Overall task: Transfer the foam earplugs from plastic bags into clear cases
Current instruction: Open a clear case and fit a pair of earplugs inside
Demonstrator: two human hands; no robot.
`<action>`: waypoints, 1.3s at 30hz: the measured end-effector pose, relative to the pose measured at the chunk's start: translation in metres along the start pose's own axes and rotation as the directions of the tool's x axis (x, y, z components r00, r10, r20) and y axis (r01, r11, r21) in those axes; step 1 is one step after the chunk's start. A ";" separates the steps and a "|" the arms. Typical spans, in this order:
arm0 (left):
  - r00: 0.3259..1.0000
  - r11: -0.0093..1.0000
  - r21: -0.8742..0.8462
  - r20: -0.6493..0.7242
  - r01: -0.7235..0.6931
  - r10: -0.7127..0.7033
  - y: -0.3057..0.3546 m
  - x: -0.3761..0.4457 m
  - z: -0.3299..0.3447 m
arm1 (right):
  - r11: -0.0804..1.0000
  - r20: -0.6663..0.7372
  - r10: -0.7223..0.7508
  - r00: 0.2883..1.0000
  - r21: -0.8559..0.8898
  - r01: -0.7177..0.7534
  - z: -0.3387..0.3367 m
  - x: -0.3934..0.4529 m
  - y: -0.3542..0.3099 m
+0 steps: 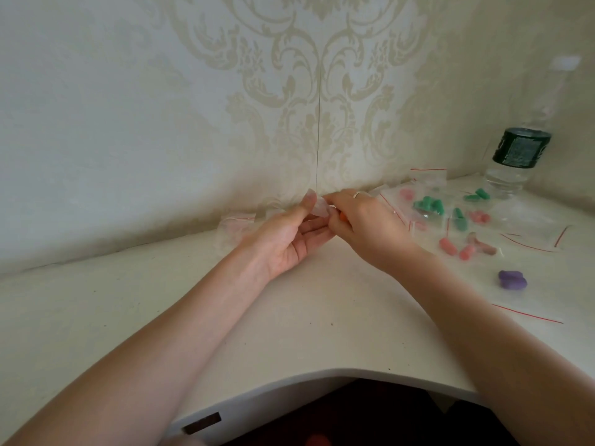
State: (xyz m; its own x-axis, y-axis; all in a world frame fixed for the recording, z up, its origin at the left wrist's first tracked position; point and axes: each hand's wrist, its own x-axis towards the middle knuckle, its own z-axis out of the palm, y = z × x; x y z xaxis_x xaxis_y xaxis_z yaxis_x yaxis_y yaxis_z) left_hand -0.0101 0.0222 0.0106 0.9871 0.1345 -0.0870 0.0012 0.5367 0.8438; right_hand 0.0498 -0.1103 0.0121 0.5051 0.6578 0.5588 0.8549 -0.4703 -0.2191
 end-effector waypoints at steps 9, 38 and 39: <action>0.995 0.991 0.119 -0.061 -0.066 0.073 -0.004 0.000 0.000 | 0.998 0.032 -0.009 0.999 -0.056 0.011 -0.002 -0.003 -0.002; 0.986 0.985 -0.056 0.034 0.162 -0.160 -0.003 -0.002 -0.003 | 0.629 0.160 0.369 0.916 0.682 -0.373 -0.019 0.006 0.012; 0.987 0.985 -0.066 0.029 0.159 -0.158 -0.003 -0.002 -0.003 | 0.670 0.157 0.314 0.936 0.662 -0.336 -0.018 0.006 0.010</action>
State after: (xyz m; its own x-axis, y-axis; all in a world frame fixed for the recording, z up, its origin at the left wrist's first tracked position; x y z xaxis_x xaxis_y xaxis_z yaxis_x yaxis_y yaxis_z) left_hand -0.0128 0.0227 0.0061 0.9788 0.0240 -0.2033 0.1477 0.6051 0.7823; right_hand 0.0593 -0.1223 0.0278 0.7597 0.5611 0.3288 0.4820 -0.1465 -0.8638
